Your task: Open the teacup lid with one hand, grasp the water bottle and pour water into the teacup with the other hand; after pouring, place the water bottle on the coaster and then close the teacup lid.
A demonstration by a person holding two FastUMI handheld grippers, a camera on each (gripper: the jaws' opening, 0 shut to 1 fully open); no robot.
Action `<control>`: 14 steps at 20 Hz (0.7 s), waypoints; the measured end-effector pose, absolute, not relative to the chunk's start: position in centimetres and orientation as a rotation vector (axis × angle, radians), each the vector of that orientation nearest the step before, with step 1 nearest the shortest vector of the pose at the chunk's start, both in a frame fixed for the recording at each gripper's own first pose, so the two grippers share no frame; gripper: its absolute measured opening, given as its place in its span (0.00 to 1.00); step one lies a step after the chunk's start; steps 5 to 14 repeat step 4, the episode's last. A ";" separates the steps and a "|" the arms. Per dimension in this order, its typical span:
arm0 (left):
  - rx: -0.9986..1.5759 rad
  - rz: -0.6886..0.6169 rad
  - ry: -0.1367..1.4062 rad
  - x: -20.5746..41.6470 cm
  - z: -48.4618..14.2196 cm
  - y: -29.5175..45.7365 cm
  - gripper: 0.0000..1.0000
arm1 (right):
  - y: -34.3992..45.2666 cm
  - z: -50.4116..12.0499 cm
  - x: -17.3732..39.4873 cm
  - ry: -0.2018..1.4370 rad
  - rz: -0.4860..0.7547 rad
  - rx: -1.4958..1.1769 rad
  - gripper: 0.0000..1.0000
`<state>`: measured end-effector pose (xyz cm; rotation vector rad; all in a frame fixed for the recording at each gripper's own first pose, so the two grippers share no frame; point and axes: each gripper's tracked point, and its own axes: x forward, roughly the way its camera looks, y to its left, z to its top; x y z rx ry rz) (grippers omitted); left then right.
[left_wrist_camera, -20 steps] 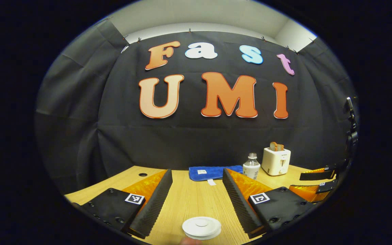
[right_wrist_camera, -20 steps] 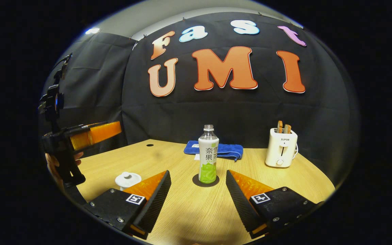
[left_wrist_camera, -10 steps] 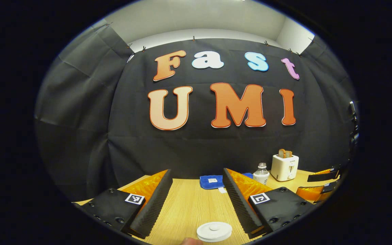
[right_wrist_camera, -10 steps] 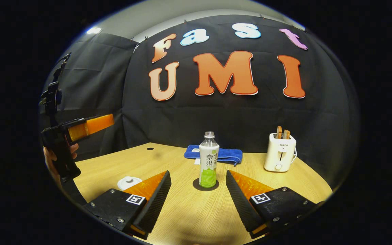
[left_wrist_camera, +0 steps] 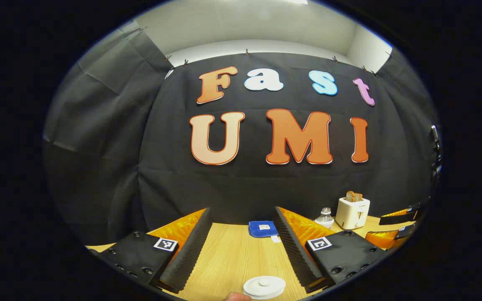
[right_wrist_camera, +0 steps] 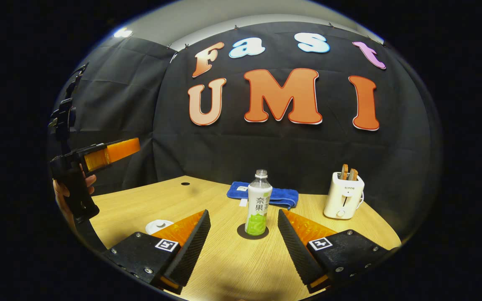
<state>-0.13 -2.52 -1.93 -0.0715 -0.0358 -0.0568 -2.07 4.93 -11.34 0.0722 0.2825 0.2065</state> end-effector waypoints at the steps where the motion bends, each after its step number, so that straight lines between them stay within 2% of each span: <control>1: -0.065 -0.051 -0.038 -0.2 -1.8 -2.3 0.94 | 5.2 -11.2 -2.1 0.285 0.216 0.076 0.97; 4: -0.053 -0.059 -0.040 0.1 -1.1 -2.9 0.99 | 5.1 -11.5 -2.2 0.312 0.208 0.076 0.97; 14: -0.053 -0.059 -0.040 0.1 -1.1 -2.9 0.99 | 5.1 -11.5 -2.2 0.312 0.208 0.076 0.97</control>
